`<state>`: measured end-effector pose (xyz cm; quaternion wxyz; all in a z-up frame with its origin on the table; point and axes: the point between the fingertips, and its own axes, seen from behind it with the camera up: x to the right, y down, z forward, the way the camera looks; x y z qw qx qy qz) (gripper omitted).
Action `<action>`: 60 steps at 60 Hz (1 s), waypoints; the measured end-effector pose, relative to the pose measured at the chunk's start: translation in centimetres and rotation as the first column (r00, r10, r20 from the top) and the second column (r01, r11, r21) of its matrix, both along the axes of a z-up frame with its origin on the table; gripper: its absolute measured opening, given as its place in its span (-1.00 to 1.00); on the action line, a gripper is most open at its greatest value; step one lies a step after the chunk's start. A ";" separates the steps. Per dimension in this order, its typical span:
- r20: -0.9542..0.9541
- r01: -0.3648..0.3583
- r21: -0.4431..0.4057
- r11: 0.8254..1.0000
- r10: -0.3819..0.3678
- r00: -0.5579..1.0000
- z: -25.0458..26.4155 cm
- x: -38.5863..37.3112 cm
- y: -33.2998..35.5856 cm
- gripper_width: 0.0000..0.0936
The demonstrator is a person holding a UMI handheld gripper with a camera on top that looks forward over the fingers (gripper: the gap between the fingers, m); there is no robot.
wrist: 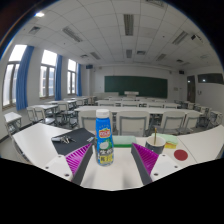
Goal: Pour water
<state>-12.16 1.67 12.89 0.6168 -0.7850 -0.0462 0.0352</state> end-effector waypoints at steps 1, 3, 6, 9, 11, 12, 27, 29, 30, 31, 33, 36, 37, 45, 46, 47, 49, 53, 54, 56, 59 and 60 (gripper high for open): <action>-0.001 -0.001 -0.008 1.000 0.001 1.000 -0.3 0.8 0.3 0.78; -0.001 0.006 -0.015 1.000 -0.006 1.000 -0.7 -0.4 1.8 0.78; -0.007 0.020 -0.023 1.000 -0.020 1.000 -1.7 -1.9 3.9 0.79; -0.008 0.024 -0.038 0.999 -0.024 1.000 -2.5 -1.0 5.0 0.78; -0.005 0.032 -0.044 0.999 -0.032 0.999 -3.8 -3.2 6.7 0.78; -0.003 0.033 -0.043 0.999 -0.033 0.999 -4.1 -3.6 7.3 0.78; 0.078 0.130 -0.009 0.991 -0.129 0.989 -5.6 -2.8 12.9 0.25; 0.085 0.126 0.011 0.992 -0.127 0.988 -5.7 -2.7 12.7 0.23; 0.087 0.130 0.016 0.991 -0.131 0.988 -5.5 -2.9 12.8 0.17; 0.086 0.129 0.020 0.991 -0.130 0.988 -5.7 -2.7 12.6 0.15; 0.086 0.134 0.028 0.991 -0.135 0.987 -5.7 -2.6 12.5 0.04; 0.072 0.145 0.035 0.989 -0.147 0.986 -5.6 -2.7 12.8 -0.08; 0.066 0.147 0.036 0.988 -0.149 0.987 -5.6 -2.6 12.8 -0.13; -0.005 0.130 0.030 0.991 -0.130 0.991 -5.3 -2.7 12.7 -0.22; -0.027 0.127 0.026 0.991 -0.127 0.992 -5.2 -2.8 12.7 -0.23; -0.057 0.123 0.022 0.992 -0.122 0.991 -5.5 -3.3 12.8 -0.22; -0.146 0.107 0.006 0.994 -0.105 0.984 -5.1 -3.0 12.8 -0.23; -0.384 0.086 -0.007 0.996 -0.082 0.920 -3.7 -3.9 12.9 -0.22; -0.446 0.077 -0.008 0.997 -0.073 0.892 -3.2 -4.0 12.9 -0.23; -0.562 0.060 -0.012 0.998 -0.057 0.825 -2.0 -3.8 12.7 -0.23; -0.707 0.041 -0.015 0.999 -0.040 0.706 -1.6 -2.7 12.0 -0.23; -0.744 0.035 -0.014 0.999 -0.034 0.668 -1.2 -2.6 11.7 -0.23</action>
